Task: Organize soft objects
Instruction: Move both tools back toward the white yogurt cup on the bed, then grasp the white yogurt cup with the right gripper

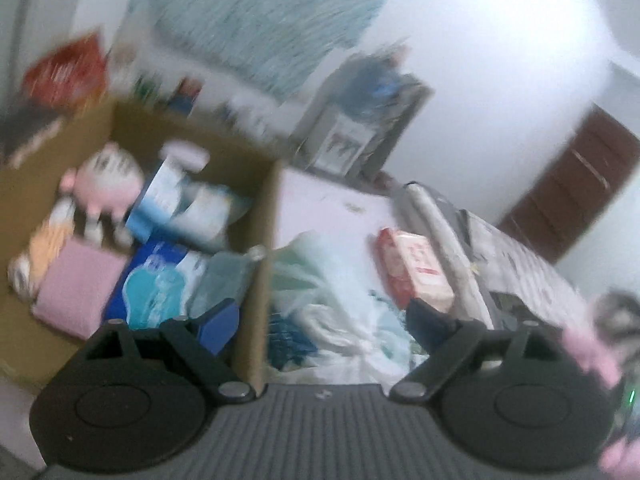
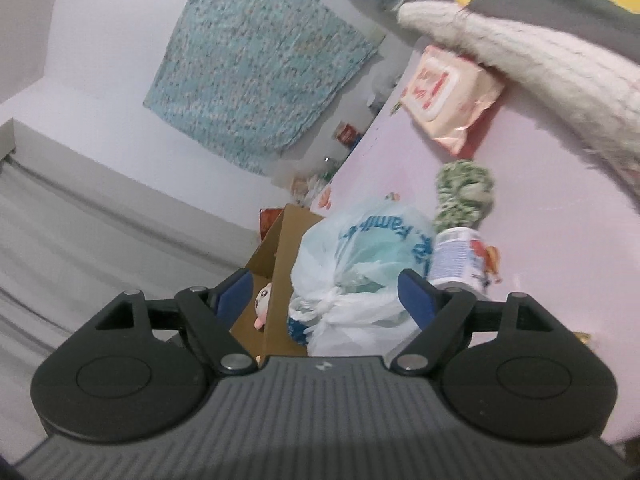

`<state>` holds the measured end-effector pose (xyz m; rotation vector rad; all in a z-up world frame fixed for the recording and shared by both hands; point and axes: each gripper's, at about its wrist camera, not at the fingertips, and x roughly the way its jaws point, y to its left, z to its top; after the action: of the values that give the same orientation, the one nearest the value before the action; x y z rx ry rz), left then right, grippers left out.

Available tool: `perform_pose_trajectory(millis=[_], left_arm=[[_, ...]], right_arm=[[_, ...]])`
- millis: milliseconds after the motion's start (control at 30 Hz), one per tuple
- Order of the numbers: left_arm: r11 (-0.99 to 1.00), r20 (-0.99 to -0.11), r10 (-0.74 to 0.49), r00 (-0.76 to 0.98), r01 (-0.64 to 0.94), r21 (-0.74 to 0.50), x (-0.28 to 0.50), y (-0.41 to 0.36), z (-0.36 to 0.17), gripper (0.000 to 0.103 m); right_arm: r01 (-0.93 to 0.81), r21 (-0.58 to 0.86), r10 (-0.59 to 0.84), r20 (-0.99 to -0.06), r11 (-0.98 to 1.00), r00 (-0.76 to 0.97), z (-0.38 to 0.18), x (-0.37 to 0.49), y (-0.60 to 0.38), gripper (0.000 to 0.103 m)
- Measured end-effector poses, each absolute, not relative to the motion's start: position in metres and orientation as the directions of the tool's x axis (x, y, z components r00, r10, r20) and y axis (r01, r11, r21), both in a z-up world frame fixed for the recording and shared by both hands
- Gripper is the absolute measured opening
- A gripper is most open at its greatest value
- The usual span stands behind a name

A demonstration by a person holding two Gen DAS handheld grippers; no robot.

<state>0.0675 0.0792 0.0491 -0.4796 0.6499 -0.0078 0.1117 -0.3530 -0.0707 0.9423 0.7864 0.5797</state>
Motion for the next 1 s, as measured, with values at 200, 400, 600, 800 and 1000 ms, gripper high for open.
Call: perform_pose_trajectory(millis=[200, 400, 600, 800, 1000], left_arm=[[0.963, -0.525, -0.189, 0.830, 0.052, -0.264, 0.048, 0.000, 0.058, 0.095], [0.954, -0.578, -0.301, 0.758, 0.240, -0.182, 0.047, -0.077, 0.030, 0.095], [0.945, -0.595, -0.307, 0.743, 0.314, -0.095, 0.061, -0.117, -0.008, 0.093], [0.949, -0.633, -0.251, 0.733, 0.314, -0.013, 0.097, -0.134, -0.044, 0.078], [0.943, -0.674, -0.221, 0.705, 0.330, 0.037, 0.130, -0.143, -0.071, 0.071]], right_arm=[[-0.076, 0.882, 0.714, -0.322, 0.465, 0.622, -0.085, 0.090, -0.369, 0.080], [-0.087, 0.846, 0.705, -0.377, 0.526, 0.601, -0.100, 0.084, -0.367, 0.080], [-0.175, 0.768, 0.702, -0.434, 0.616, 0.565, -0.099, 0.096, -0.357, 0.072], [-0.247, 0.690, 0.693, -0.497, 0.681, 0.522, -0.102, 0.116, -0.346, 0.053], [-0.295, 0.631, 0.679, -0.540, 0.717, 0.497, -0.113, 0.134, -0.333, 0.041]])
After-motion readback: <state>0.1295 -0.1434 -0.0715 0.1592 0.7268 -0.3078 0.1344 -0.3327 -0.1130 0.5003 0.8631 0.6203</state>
